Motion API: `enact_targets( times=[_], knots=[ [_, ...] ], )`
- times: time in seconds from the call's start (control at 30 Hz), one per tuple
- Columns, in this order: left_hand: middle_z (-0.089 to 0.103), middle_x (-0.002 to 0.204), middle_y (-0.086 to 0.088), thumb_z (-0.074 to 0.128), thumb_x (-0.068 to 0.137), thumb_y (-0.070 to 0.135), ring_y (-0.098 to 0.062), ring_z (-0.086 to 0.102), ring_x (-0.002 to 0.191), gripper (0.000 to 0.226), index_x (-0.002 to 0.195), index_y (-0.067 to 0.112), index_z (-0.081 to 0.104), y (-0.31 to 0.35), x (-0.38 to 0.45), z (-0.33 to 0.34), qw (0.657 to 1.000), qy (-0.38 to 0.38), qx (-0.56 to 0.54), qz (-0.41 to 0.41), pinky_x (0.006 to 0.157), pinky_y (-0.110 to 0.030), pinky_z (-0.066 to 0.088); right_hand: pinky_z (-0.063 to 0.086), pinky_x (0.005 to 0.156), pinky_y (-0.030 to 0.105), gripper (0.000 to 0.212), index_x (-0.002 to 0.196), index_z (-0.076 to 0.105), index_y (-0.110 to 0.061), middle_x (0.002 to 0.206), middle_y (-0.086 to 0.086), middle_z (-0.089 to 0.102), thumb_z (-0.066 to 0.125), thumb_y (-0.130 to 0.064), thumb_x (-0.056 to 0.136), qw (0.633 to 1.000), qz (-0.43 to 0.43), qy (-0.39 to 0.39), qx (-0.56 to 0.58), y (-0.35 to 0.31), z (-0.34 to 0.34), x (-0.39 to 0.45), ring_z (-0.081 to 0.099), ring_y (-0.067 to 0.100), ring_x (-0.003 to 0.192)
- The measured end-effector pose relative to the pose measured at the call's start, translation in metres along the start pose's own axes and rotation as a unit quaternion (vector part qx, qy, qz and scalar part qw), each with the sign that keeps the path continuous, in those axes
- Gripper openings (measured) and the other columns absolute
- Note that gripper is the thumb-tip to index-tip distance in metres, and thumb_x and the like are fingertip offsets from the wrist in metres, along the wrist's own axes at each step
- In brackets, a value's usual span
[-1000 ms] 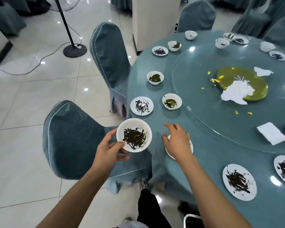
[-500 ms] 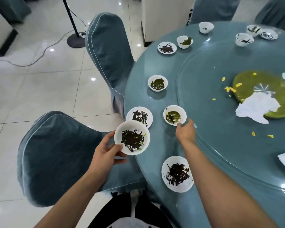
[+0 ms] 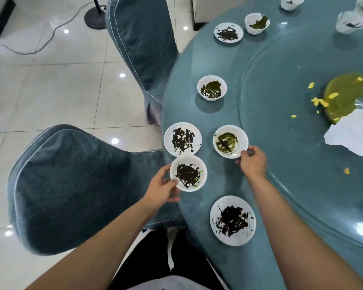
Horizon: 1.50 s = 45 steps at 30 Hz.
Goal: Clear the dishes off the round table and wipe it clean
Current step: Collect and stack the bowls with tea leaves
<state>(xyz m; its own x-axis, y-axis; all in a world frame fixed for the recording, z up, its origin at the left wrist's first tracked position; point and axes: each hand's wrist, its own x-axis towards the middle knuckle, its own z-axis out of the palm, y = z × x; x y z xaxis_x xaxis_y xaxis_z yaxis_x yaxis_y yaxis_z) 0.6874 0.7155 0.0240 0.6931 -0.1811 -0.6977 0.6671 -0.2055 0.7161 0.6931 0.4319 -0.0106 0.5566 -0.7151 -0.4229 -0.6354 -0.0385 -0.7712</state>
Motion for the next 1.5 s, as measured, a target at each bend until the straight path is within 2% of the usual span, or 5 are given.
enact_targets(
  times=[0.23,0.43,0.6,0.93,1.5],
  knots=[
    [0.069,0.101,-0.020,0.061,0.101,0.014,-0.025,0.067,0.081,0.038,0.130,0.038,0.054,-0.005,0.009,0.004,1.000,-0.013,-0.001,-0.011,0.066,-0.040,0.063,0.044,0.055,0.029,0.020,0.097,0.069,-0.024,0.060,-0.004,0.061,0.059,-0.007,0.098,0.986,-0.102,-0.118,0.056,-0.016,-0.004,-0.055,0.049,0.009,0.046],
    [0.068,0.105,-0.026,0.046,0.108,0.032,-0.033,0.070,0.084,0.025,0.127,0.037,0.060,-0.006,0.011,0.004,0.999,0.001,-0.024,-0.026,0.071,-0.047,0.064,0.048,0.071,0.025,0.015,0.108,0.071,-0.027,0.079,-0.015,0.065,0.063,-0.020,0.097,0.957,-0.187,-0.190,-0.112,-0.007,0.014,-0.082,0.058,0.002,0.067],
    [0.069,0.104,-0.021,0.057,0.103,0.027,-0.029,0.070,0.082,0.026,0.128,0.035,0.057,-0.006,0.009,0.007,1.000,0.006,-0.010,-0.013,0.067,-0.041,0.063,0.052,0.081,0.033,0.027,0.121,0.063,-0.027,0.094,-0.007,0.063,0.062,-0.036,0.096,0.935,-0.229,-0.153,-0.222,-0.002,0.019,-0.083,0.059,0.012,0.080],
    [0.072,0.098,-0.014,0.064,0.097,0.010,-0.023,0.069,0.076,0.041,0.133,0.030,0.054,-0.006,-0.008,-0.013,0.997,0.053,0.036,0.032,0.067,-0.039,0.064,0.052,0.089,0.043,0.031,0.128,0.057,-0.025,0.102,-0.004,0.056,0.056,-0.028,0.097,0.921,-0.294,-0.111,-0.229,-0.002,0.020,-0.095,0.059,0.017,0.093],
    [0.072,0.104,0.001,0.065,0.096,0.013,-0.025,0.074,0.082,0.040,0.129,0.034,0.056,0.011,-0.141,-0.225,0.960,0.238,-0.075,0.127,0.067,-0.037,0.064,0.046,0.094,0.046,0.039,0.129,0.059,-0.023,0.123,0.000,0.059,0.065,-0.029,0.090,0.785,-0.520,-0.115,-0.316,-0.089,0.187,-0.244,0.056,0.027,0.110]
  ],
)
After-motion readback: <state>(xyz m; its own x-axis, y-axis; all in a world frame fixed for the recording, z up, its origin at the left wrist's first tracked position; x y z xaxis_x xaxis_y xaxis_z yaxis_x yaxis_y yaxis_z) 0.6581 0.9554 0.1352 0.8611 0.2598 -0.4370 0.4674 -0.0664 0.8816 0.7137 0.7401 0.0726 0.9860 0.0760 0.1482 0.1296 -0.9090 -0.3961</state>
